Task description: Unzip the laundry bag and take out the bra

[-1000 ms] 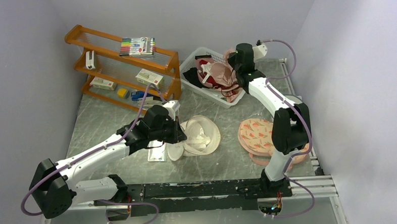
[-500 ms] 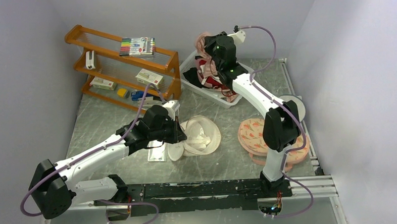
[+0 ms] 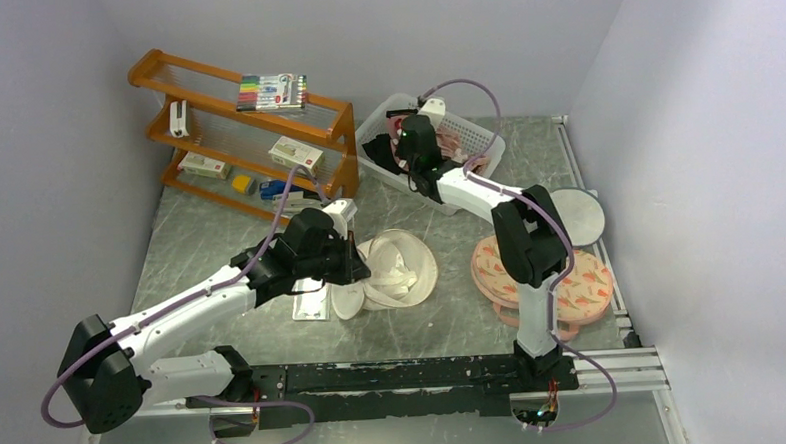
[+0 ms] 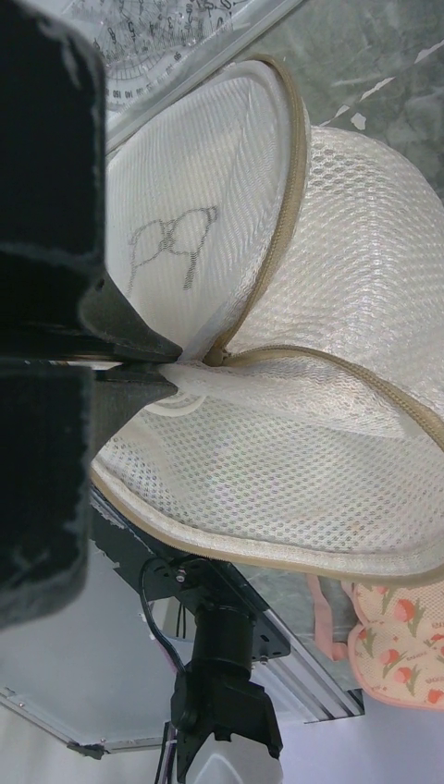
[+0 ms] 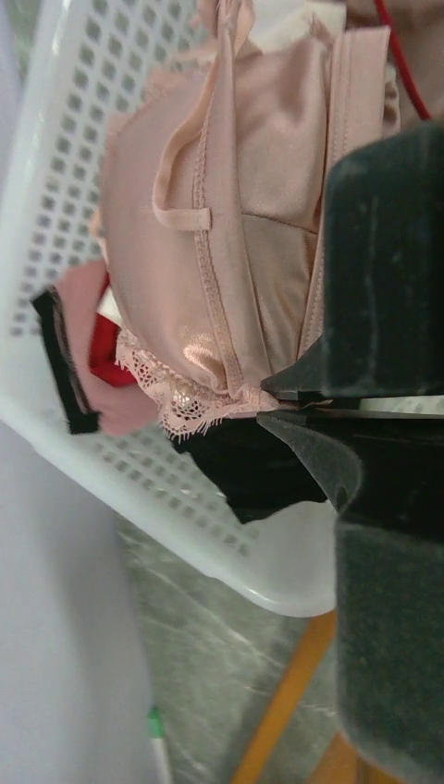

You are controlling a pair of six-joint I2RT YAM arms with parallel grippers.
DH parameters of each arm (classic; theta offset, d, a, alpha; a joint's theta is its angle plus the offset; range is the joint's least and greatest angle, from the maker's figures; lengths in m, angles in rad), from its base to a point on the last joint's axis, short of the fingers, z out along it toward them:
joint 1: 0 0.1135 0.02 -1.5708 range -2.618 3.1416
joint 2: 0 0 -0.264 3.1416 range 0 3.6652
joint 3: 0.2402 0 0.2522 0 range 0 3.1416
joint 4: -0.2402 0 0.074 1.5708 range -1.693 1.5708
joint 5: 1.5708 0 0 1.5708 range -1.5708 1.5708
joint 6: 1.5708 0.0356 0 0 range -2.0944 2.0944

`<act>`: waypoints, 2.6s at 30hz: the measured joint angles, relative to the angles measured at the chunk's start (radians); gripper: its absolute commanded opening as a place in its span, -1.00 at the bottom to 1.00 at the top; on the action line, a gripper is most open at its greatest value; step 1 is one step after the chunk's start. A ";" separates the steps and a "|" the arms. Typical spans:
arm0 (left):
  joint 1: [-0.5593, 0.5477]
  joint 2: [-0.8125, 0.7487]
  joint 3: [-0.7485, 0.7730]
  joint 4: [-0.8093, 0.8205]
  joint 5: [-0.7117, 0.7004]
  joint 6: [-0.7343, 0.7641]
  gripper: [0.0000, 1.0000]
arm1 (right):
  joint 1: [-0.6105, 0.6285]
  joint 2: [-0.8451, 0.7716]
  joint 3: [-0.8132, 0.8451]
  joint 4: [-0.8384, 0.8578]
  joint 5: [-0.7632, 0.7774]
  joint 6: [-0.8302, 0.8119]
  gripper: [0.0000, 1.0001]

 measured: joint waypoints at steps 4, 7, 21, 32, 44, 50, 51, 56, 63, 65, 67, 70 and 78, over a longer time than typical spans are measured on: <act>0.000 0.005 0.000 0.000 0.005 0.000 -0.86 | 0.008 0.024 -0.004 -0.018 -0.080 -0.007 -0.53; 0.000 0.005 0.000 0.000 0.005 0.000 -0.86 | -0.006 0.047 0.015 -0.068 -0.139 -0.009 -0.25; 0.000 0.000 0.000 0.005 0.006 -0.006 -0.86 | -0.126 -0.435 -0.160 -0.290 -0.505 -0.101 0.76; 0.000 0.003 -0.018 0.010 0.006 0.014 -0.86 | -0.095 -0.966 -0.688 -0.352 -0.702 -0.129 0.65; 0.000 0.003 -0.021 0.012 0.006 0.021 -0.86 | 0.199 -1.110 -0.745 -0.413 -0.748 -0.135 0.04; 0.000 0.003 -0.021 0.012 0.005 0.021 -0.86 | 0.305 -0.977 -0.771 -0.357 -0.661 -0.119 -0.15; 0.000 0.003 -0.021 0.012 0.005 0.021 -0.86 | 0.324 -0.953 -0.779 -0.340 -0.628 -0.110 -0.15; 0.000 0.003 -0.021 0.013 0.006 0.020 -0.86 | 0.394 -0.843 -0.847 -0.204 -0.422 -0.043 -0.14; 0.000 0.005 -0.021 0.024 0.008 0.019 -0.86 | 0.478 -0.663 -0.895 0.048 -0.178 0.037 -0.15; 0.000 0.007 -0.021 0.027 0.010 0.019 -0.86 | 0.489 -0.627 -0.900 0.109 -0.130 0.063 -0.14; 0.000 0.008 -0.021 0.029 0.014 0.019 -0.86 | 0.497 -0.595 -0.901 0.165 -0.077 0.092 -0.14; 0.000 0.009 -0.021 0.035 0.018 0.014 -0.86 | 0.500 -0.554 -0.900 0.231 -0.011 0.138 -0.13; 0.000 0.009 -0.021 0.036 0.025 0.011 -0.86 | 0.502 -0.435 -0.883 0.324 0.086 0.190 -0.19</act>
